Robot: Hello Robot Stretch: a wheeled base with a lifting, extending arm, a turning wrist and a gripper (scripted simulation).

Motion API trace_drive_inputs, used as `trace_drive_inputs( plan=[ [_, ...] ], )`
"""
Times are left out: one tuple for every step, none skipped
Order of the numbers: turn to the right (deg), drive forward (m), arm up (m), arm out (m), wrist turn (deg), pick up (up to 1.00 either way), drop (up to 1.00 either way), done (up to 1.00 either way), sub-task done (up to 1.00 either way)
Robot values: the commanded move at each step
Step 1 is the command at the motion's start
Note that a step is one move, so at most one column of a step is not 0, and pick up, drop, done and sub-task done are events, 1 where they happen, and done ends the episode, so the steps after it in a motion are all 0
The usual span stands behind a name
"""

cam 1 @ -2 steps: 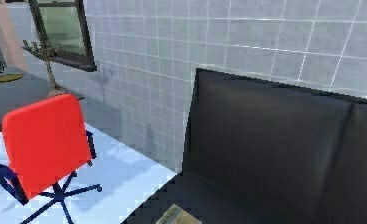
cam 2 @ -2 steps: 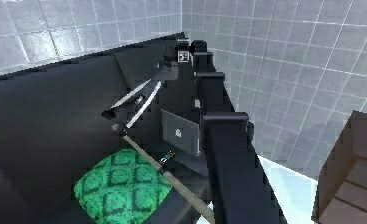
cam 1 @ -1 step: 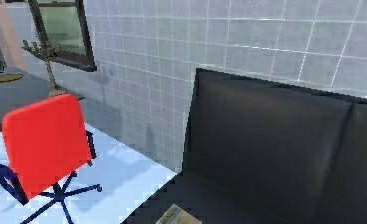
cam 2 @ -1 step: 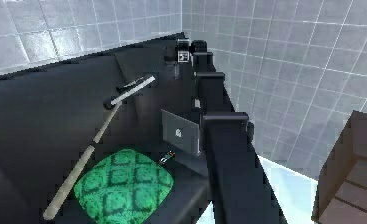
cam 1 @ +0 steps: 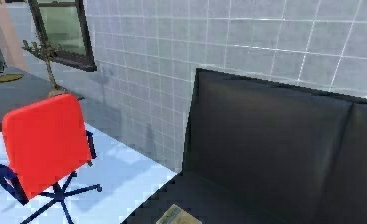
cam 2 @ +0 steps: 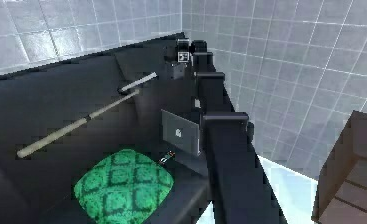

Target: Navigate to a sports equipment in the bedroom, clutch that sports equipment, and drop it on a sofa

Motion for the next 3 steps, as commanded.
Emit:
trace_drive_inputs(
  plan=[
    [0.0,0.0,-0.4,0.0,0.0,0.0,0.0,0.0,0.0],
    [0.0,0.0,-0.32,0.0,0.0,0.0,0.0,0.0,0.0],
    [0.0,0.0,0.0,0.0,0.0,0.0,1.0,0.0,0.0]
  ],
)
